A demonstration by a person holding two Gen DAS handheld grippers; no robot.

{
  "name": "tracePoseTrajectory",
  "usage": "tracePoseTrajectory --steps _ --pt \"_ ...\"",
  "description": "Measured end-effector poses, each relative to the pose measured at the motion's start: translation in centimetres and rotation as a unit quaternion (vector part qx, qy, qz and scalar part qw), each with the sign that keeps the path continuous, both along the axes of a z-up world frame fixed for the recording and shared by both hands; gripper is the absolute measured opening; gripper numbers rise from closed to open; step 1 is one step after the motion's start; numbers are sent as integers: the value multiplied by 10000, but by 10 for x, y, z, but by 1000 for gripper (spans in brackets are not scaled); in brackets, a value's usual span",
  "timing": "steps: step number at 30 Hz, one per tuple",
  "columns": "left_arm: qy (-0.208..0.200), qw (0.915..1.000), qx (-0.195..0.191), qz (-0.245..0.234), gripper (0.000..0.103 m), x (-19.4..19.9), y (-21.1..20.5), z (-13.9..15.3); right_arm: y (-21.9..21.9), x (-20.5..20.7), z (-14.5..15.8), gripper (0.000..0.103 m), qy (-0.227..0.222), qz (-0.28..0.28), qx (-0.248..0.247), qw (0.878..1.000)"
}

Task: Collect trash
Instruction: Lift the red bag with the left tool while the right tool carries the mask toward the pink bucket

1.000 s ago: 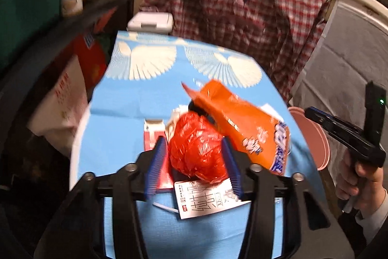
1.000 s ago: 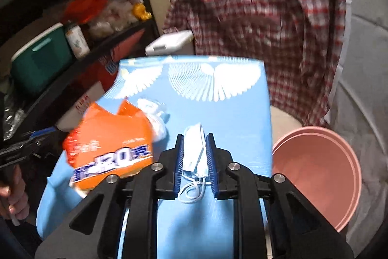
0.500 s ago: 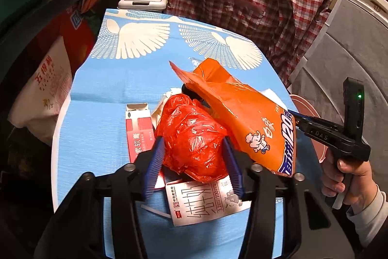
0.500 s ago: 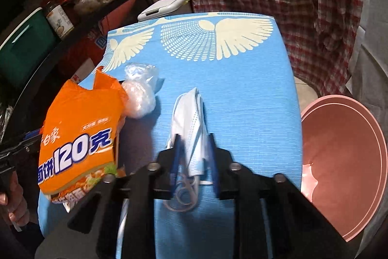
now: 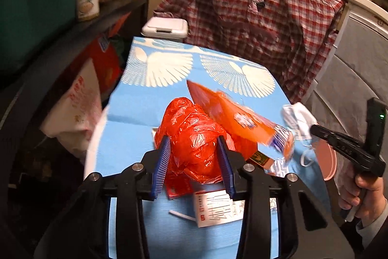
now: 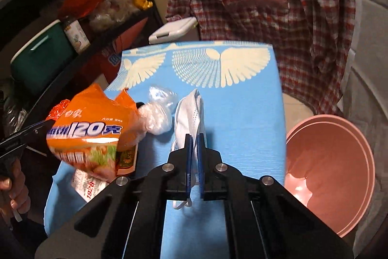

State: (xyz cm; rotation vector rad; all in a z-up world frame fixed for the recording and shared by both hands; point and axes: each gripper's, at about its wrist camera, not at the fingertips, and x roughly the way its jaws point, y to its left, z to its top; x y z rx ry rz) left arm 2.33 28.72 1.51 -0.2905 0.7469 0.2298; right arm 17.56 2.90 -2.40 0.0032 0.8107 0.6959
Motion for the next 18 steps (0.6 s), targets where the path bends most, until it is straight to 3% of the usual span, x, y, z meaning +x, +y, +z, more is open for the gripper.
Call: tracePoseTrajectory --steps 6,18 --pt "-106 9991 288 307 38 -14 -4 16 -20 -13 20 5 -216 -125 179 9995" --pt "-751 9927 711 619 38 -44 -18 56 -59 -33 47 5 -567 -399 434 9966"
